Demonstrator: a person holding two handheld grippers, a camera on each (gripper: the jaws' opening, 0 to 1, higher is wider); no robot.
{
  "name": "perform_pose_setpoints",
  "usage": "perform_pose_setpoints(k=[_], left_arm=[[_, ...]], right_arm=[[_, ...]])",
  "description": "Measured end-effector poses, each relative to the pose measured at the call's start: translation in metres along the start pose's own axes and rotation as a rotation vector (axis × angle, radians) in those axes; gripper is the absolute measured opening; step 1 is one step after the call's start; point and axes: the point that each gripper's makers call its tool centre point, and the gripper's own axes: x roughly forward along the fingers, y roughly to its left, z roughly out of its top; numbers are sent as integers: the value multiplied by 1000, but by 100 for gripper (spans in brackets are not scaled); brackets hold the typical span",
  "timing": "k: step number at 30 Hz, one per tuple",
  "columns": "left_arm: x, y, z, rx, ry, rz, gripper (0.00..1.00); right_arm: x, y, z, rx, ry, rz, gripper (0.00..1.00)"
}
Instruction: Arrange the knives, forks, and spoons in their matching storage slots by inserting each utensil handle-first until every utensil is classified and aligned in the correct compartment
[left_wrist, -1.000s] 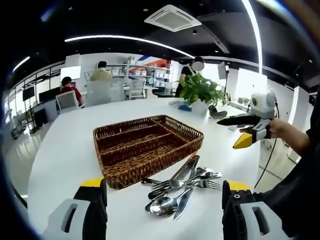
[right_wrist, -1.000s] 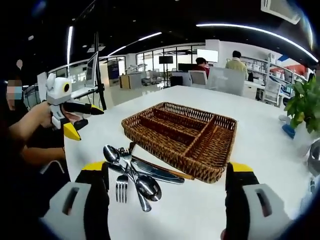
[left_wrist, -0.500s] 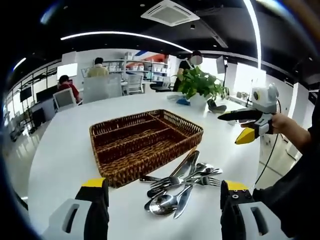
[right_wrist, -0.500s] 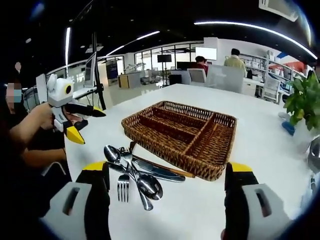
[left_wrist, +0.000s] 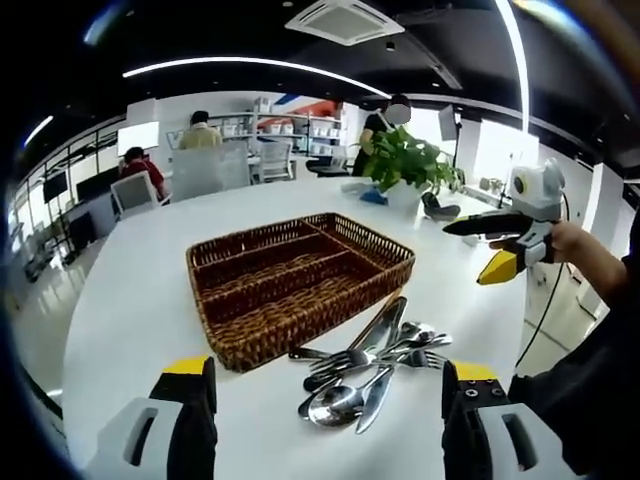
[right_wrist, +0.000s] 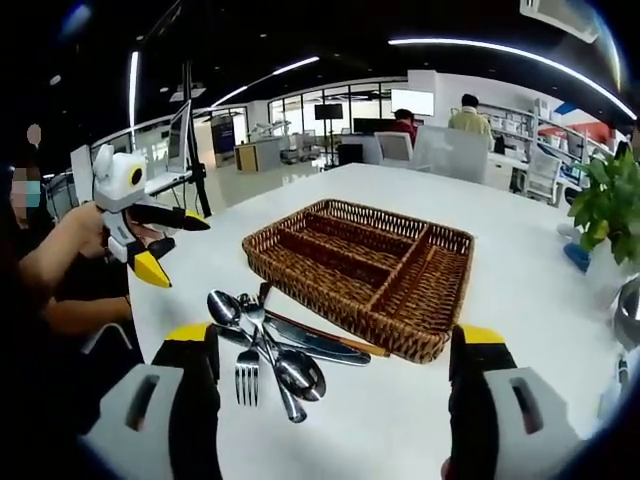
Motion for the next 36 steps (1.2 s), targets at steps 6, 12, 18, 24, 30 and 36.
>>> perform_pose_setpoints(k=[6, 12, 18, 24, 30, 36], left_arm=[[0, 1, 3, 16, 5, 1, 94], [3, -2, 4, 97, 33, -25, 84], [9, -5, 4, 168, 64, -63, 77], [19, -11, 3, 232, 93, -111, 69], [29, -14, -1, 297, 136, -149, 63], [37, -14, -8, 347, 193, -182, 55]], right_arm=[[1, 0, -2, -1, 11, 1, 97], [0, 2, 0, -5, 11, 3, 97], [-1, 3, 1, -13, 10, 7, 96], [-1, 3, -1, -21, 20, 11, 94], [0, 6, -5, -26, 30, 15, 92], [2, 12, -7, -41, 39, 24, 90]])
